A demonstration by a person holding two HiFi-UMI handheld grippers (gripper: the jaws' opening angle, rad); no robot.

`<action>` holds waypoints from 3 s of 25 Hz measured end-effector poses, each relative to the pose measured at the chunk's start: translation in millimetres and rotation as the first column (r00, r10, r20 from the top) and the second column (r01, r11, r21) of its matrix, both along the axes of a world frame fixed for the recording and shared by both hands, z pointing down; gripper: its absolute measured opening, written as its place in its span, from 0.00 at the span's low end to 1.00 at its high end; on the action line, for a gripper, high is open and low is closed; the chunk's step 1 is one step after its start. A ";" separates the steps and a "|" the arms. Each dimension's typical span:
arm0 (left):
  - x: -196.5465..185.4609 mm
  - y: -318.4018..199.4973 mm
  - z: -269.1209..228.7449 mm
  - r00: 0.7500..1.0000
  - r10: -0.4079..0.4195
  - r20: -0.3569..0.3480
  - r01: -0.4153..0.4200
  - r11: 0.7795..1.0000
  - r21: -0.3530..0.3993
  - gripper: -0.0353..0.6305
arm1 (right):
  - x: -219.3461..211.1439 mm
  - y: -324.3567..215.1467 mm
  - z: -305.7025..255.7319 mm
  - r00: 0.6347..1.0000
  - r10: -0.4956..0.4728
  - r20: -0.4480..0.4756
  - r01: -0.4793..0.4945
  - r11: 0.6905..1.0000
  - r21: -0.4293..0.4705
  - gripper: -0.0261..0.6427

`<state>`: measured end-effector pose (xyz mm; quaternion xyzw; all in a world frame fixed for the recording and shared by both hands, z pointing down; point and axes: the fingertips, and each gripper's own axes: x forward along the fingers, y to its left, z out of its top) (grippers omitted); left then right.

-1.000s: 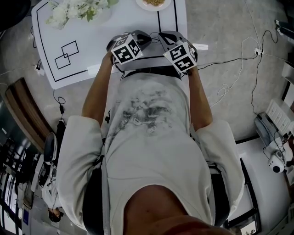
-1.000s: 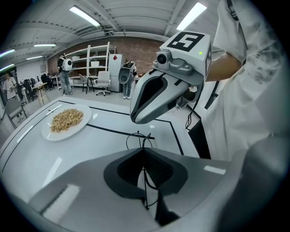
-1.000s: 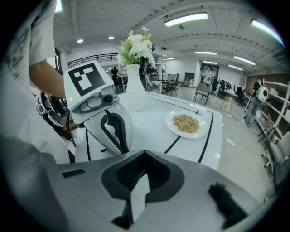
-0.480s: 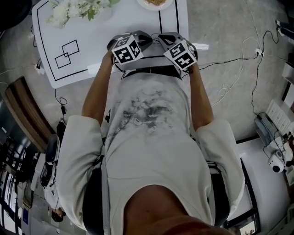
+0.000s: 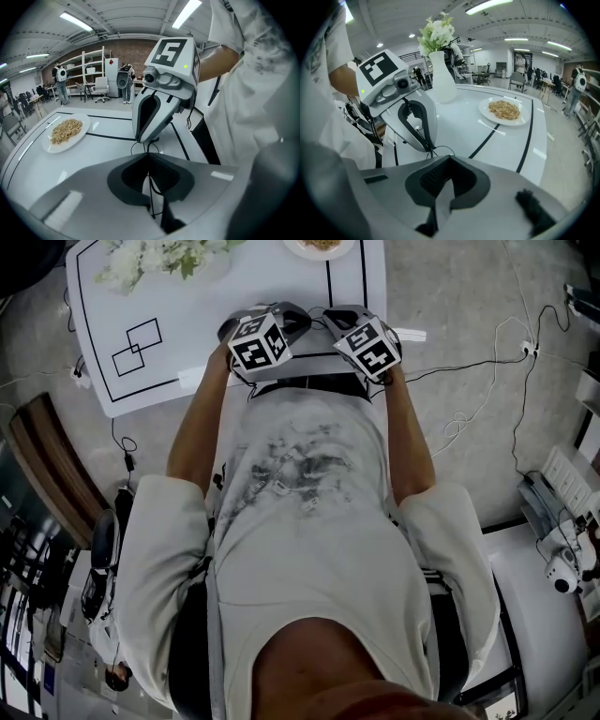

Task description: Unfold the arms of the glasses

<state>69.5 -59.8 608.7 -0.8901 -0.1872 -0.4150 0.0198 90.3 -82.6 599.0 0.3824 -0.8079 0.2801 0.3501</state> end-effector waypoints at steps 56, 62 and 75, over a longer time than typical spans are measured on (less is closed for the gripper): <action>-29.2 0.4 -37.4 0.987 -0.102 -0.125 0.106 0.994 0.032 0.06 | -20.6 -4.6 4.1 0.997 -0.042 -0.071 0.043 0.999 0.021 0.06; -33.5 -4.4 -49.0 0.976 -0.149 -0.157 0.154 0.988 0.024 0.06 | -21.1 -4.5 1.0 0.995 -0.035 -0.088 0.037 0.999 0.024 0.06; -62.5 -14.9 -54.5 0.960 -0.230 -0.161 0.240 0.970 0.044 0.06 | -23.1 -5.6 3.7 0.990 -0.049 -0.129 0.054 0.998 0.036 0.06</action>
